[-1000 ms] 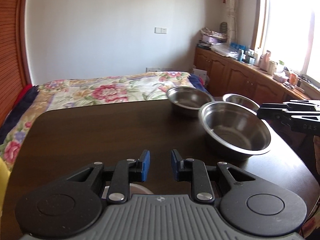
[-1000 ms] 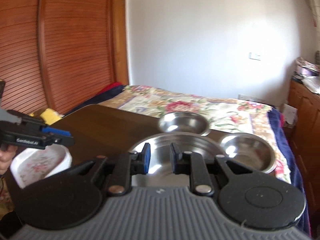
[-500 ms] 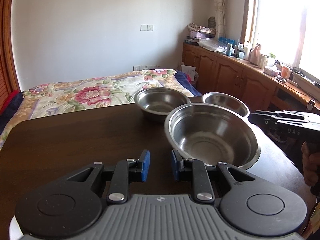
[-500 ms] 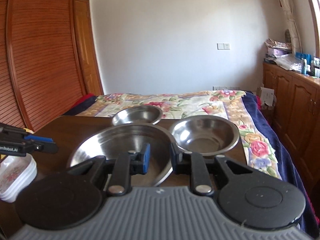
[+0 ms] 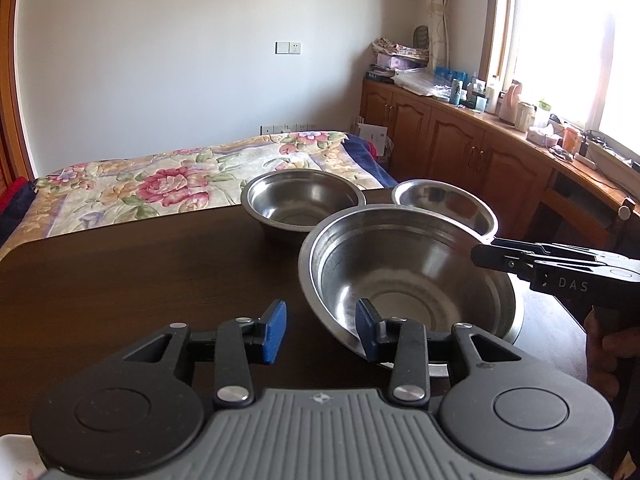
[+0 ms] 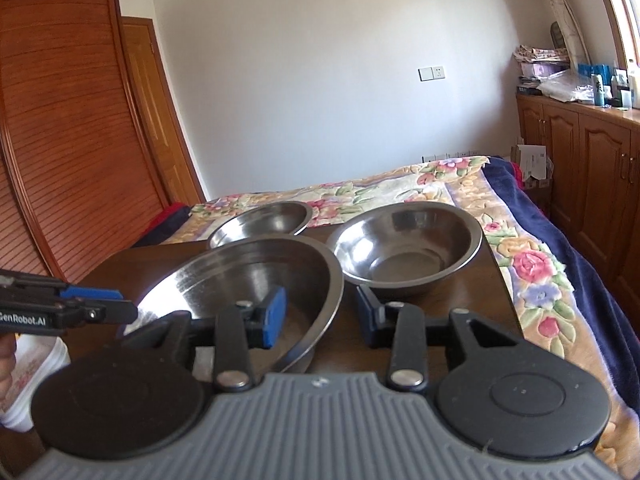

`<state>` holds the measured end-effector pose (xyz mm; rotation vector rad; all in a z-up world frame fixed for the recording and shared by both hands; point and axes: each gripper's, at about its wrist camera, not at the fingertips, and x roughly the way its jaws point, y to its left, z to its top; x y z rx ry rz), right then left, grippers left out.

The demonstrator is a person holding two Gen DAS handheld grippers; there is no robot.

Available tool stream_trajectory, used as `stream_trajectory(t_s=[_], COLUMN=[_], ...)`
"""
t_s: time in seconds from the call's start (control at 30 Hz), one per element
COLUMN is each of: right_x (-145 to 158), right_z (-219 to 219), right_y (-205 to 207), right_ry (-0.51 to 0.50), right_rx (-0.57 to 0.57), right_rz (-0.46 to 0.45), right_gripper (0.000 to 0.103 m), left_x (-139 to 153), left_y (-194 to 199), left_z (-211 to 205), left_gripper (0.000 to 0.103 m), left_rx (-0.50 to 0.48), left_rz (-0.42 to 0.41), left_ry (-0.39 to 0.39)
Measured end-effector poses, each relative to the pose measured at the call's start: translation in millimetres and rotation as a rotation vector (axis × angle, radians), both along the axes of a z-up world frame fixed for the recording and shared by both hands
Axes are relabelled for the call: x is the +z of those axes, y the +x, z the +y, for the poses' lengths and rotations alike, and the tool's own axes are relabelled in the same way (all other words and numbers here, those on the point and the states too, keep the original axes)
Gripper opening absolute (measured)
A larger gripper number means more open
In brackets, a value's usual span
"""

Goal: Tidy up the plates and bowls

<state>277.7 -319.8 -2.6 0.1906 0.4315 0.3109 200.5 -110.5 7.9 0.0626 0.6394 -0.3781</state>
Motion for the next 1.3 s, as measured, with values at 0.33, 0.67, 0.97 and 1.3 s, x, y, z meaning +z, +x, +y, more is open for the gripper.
stream_trajectory(t_s=[0.33,0.67,0.97,1.3], right_x=[-12.5,-11.3,-10.6,7.0], right_z=[-5.0,-7.4,-6.0,10.2], right_y=[6.0,6.0,4.4,-15.0], right_ry=[0.07,0.117,0.116,0.032], right_rx=[0.009,0.04,0.055,0.084], right_rz=[0.022,0.007,-0.005,-0.034], right_gripper=[0.04,0.032,0.027,0.027], left_x=[-7.3,-14.1,-12.2,-1.1], left_y=[8.6,16.9,9.2,-16.5], left_z=[-5.1,-7.7,-4.2,10.3], left_gripper=[0.041,0.034,0.026,0.026], left_rx=[0.001,0.005,0.002,0.01], left_rz=[0.027,0.05,0.043,-0.002], left_ry=[-0.002,-0.018,-0.026,-0.069])
